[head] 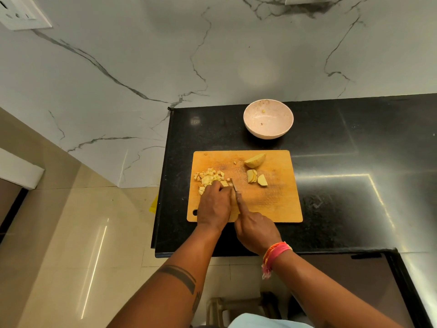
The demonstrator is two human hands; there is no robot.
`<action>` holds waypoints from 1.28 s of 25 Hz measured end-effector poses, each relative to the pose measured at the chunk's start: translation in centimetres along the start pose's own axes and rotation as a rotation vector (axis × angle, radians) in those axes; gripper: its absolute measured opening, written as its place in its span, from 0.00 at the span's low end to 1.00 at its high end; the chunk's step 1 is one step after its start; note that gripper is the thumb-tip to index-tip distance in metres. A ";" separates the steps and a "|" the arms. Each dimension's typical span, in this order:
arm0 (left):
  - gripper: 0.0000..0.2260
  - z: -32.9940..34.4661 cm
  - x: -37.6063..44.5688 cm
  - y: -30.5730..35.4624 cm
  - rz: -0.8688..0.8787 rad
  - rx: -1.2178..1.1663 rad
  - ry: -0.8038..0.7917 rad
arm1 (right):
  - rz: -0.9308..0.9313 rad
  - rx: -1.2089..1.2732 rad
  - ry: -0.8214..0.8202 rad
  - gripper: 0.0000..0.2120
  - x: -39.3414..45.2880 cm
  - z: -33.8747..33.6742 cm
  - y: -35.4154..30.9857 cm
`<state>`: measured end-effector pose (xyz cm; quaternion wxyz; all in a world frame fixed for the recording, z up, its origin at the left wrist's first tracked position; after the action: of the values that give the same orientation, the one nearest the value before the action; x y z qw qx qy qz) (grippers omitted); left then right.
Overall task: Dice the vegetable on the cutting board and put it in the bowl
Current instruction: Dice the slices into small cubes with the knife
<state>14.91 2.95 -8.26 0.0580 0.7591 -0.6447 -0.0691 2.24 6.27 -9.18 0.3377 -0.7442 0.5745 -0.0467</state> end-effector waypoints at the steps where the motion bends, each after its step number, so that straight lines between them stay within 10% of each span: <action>1: 0.12 -0.3 0.2 -0.3 -0.018 0.007 0.016 | -0.021 0.003 -0.006 0.34 0.2 0.1 -0.7; 13: 0.13 -0.9 4.4 4.6 -0.137 -0.461 -0.022 | 0.039 0.155 0.245 0.33 -2.1 -4.8 4.2; 32: 0.13 0.7 1.7 2.0 -0.260 -0.567 -0.122 | 0.019 0.126 0.149 0.33 -3.3 -2.6 3.1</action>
<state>13.07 0.95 -8.67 0.2192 0.7832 -0.4997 -0.2981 -2.62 7.72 -7.88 0.3404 -0.7105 0.6010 -0.1347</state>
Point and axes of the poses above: each hand's wrist, its own x-axis towards the middle knuckle, its own z-axis out of the palm, y = z × x, the point moved 8 cm from there along x, towards the middle knuckle, and after that the axes turned 9 degrees about x, right-handed, at the moved point
